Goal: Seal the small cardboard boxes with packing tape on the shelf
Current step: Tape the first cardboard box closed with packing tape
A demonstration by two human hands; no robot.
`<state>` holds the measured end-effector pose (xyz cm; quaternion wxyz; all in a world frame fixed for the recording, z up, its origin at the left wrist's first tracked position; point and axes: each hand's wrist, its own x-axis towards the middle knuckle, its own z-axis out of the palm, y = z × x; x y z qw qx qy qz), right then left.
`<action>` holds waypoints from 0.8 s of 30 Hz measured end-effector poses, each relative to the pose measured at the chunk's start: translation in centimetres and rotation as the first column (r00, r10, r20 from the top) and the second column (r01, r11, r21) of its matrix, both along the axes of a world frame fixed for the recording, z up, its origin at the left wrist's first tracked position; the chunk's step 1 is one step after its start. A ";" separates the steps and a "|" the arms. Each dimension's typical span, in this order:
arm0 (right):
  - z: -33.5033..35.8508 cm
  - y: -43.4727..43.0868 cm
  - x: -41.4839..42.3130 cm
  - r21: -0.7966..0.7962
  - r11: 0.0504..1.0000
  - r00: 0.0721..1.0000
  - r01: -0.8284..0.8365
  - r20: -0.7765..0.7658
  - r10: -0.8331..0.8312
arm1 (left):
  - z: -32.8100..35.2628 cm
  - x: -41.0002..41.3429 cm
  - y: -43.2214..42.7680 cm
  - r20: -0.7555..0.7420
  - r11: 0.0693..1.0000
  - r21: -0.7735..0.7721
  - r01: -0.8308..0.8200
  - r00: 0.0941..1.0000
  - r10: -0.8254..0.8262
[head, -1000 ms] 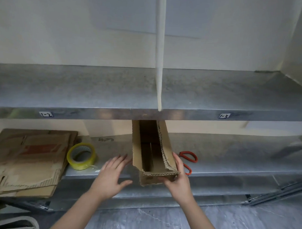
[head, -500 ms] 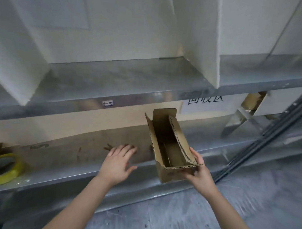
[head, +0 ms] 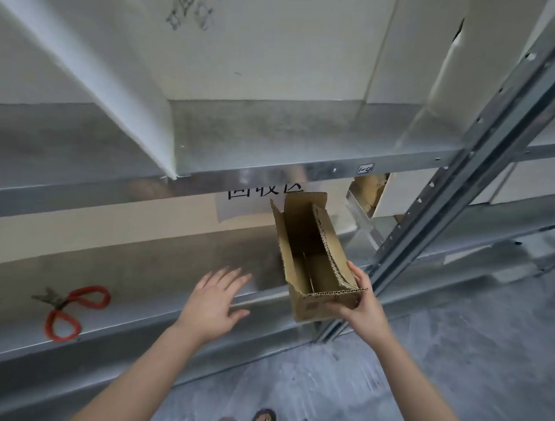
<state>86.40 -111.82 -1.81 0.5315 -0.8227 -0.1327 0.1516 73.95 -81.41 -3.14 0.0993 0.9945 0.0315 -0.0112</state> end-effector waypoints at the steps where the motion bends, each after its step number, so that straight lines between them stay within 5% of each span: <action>1: -0.3 -0.8 1.4 -0.005 1.000 1.000 0.009 -0.006 -0.009 | -0.1 1.5 -0.9 -0.009 1.000 -0.008 0.009 1.000 -0.009; 5: -1.0 -2.8 6.4 -0.039 0.999 1.000 -0.002 -0.026 0.001 | -1.1 6.9 -4.3 -0.085 0.997 -0.065 0.031 0.996 -0.036; 8: -1.6 -3.8 10.1 -0.069 0.997 0.998 -0.023 -0.055 0.019 | -2.0 11.3 -7.6 -0.184 0.964 -0.267 -0.010 0.982 -0.040; 14: -3.2 -5.3 16.1 -0.084 0.996 0.997 -0.005 -0.073 -0.001 | -2.3 17.4 -13.6 -0.315 0.784 -0.591 -0.189 0.949 -0.008; 19: -5.8 -6.6 17.1 -0.171 0.976 0.989 0.132 -0.051 -0.142 | -2.3 19.1 -15.1 -0.326 0.701 -0.658 -0.275 0.943 0.064; 24: -7.1 -6.8 16.2 -0.140 0.964 0.962 0.228 -0.122 -0.246 | -2.5 18.7 -16.0 -0.278 0.741 -0.625 -0.247 0.957 0.085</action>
